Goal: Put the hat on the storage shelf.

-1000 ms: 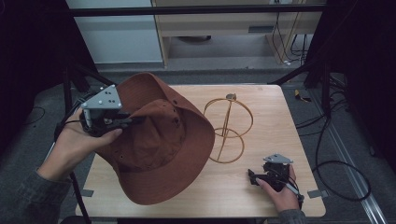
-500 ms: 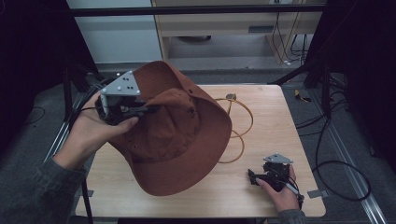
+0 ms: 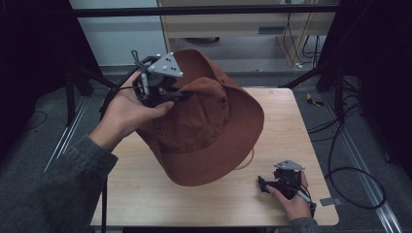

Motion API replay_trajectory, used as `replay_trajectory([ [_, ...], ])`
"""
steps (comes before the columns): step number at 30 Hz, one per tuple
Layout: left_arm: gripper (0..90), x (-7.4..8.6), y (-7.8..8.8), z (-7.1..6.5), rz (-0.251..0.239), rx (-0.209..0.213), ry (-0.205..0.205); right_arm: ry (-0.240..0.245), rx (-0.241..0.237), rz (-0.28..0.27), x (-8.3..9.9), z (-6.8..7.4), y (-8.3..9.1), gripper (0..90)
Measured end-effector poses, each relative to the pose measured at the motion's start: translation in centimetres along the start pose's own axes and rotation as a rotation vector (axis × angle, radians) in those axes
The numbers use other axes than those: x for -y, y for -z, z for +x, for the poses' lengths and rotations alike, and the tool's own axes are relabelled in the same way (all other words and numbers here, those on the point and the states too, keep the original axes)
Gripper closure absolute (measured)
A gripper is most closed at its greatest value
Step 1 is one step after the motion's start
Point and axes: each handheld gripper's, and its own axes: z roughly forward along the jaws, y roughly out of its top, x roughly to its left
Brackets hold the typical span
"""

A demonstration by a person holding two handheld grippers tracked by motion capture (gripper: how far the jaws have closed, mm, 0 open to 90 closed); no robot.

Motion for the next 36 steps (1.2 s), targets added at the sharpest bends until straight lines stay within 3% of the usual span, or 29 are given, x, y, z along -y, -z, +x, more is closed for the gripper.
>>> replay_trajectory([
  [7, 88.5, -2.2, -2.4, -0.5, 0.034, 0.0, -0.043, 0.0, -0.002, -0.001, 0.0, 0.0, 0.0, 0.5],
  [8, 88.5, -2.4, -2.6, -0.5, 0.034, 0.0, -0.044, 0.002, -0.02, -0.002, 0.0, 0.0, 0.1, 0.5],
  [19, 88.5, -5.4, -5.5, -0.6, 0.044, 0.03, -0.066, 0.001, -0.02, -0.002, 0.0, 0.0, 0.1, 0.5],
  [28, 88.5, -6.8, -8.4, -1.1, 0.057, 0.066, -0.089, 0.003, -0.024, -0.002, 0.0, 0.0, 0.1, 0.5],
  [36, 88.4, -7.8, -10.4, -1.1, 0.064, 0.085, -0.084, 0.003, -0.011, 0.0, 0.0, 0.0, 0.1, 0.5],
])
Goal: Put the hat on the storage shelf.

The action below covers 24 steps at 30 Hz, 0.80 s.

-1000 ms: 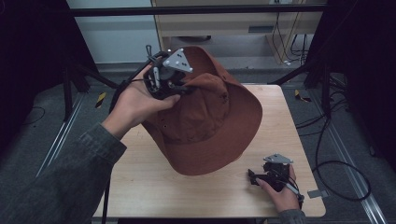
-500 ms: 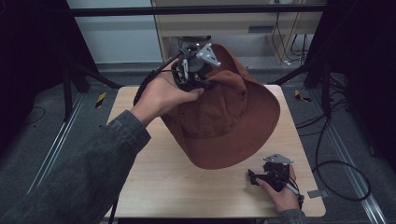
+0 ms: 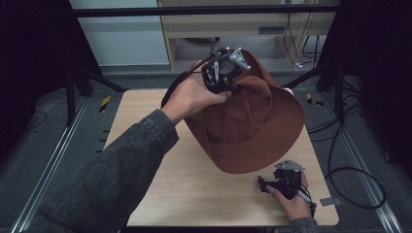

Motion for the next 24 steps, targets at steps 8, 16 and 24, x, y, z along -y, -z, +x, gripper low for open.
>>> replay_trajectory([
  [8, 88.3, -0.9, -1.5, 0.3, 0.006, 0.024, -0.009, -0.001, -0.011, -0.002, 0.0, 0.0, 0.0, 0.5],
  [16, 88.0, -1.0, -3.2, 0.7, 0.021, 0.037, 0.001, -0.004, -0.013, -0.001, 0.0, 0.0, 0.1, 0.5],
  [24, 87.1, -1.0, -4.4, 1.1, 0.02, 0.056, 0.024, -0.003, -0.001, 0.001, 0.0, 0.0, 0.0, 0.5],
])
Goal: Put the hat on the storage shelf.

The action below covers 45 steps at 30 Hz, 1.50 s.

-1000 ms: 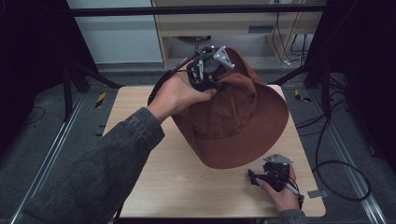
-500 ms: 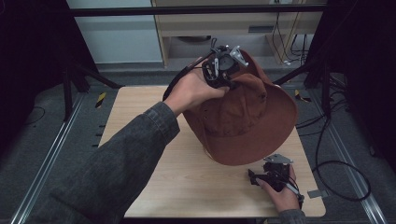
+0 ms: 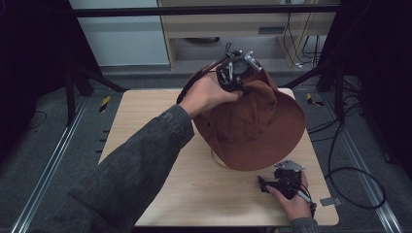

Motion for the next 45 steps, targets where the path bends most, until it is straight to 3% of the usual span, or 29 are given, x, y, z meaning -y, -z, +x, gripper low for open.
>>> replay_trajectory([
  [10, 80.6, 0.3, -0.4, 0.0, -0.006, -0.013, 0.015, -0.002, 0.001, -0.004, 0.0, 0.0, 0.0, 0.5],
  [14, 71.8, 0.5, -0.3, 0.2, -0.029, -0.019, 0.036, -0.001, 0.006, -0.002, 0.0, 0.0, 0.0, 0.5],
  [25, 50.0, 0.8, 0.3, -0.7, -0.043, -0.037, 0.027, -0.001, 0.001, -0.004, 0.0, 0.0, 0.0, 0.5],
  [38, 15.0, 0.9, 1.0, -1.9, -0.067, -0.072, 0.051, -0.002, 0.0, -0.004, 0.0, 0.0, 0.0, 0.5],
  [45, 9.5, 1.4, 1.2, -2.6, -0.075, -0.076, 0.043, 0.0, 0.008, -0.001, 0.0, 0.0, 0.0, 0.5],
])
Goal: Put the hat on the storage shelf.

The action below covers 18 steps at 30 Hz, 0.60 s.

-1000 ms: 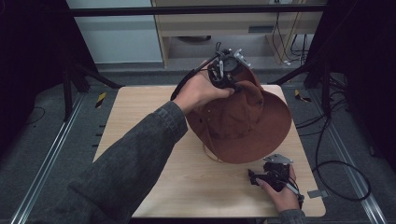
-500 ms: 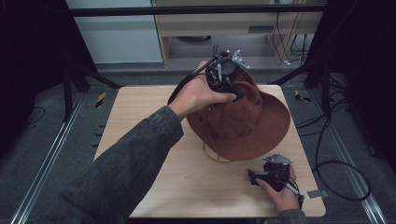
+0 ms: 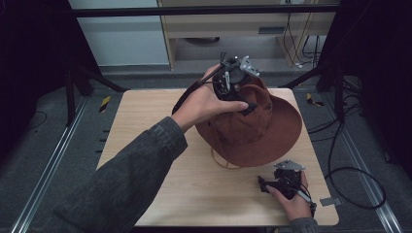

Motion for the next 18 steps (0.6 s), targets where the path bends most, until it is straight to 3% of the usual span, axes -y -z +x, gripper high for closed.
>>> replay_trajectory([
  [12, 5.8, 1.9, 1.5, -0.7, -0.047, -0.015, -0.002, -0.001, -0.008, -0.003, 0.0, 0.0, 0.0, 0.4],
  [18, 5.1, 2.9, 3.0, -0.9, -0.068, -0.034, 0.006, -0.001, -0.008, -0.002, 0.0, 0.0, 0.0, 0.5],
])
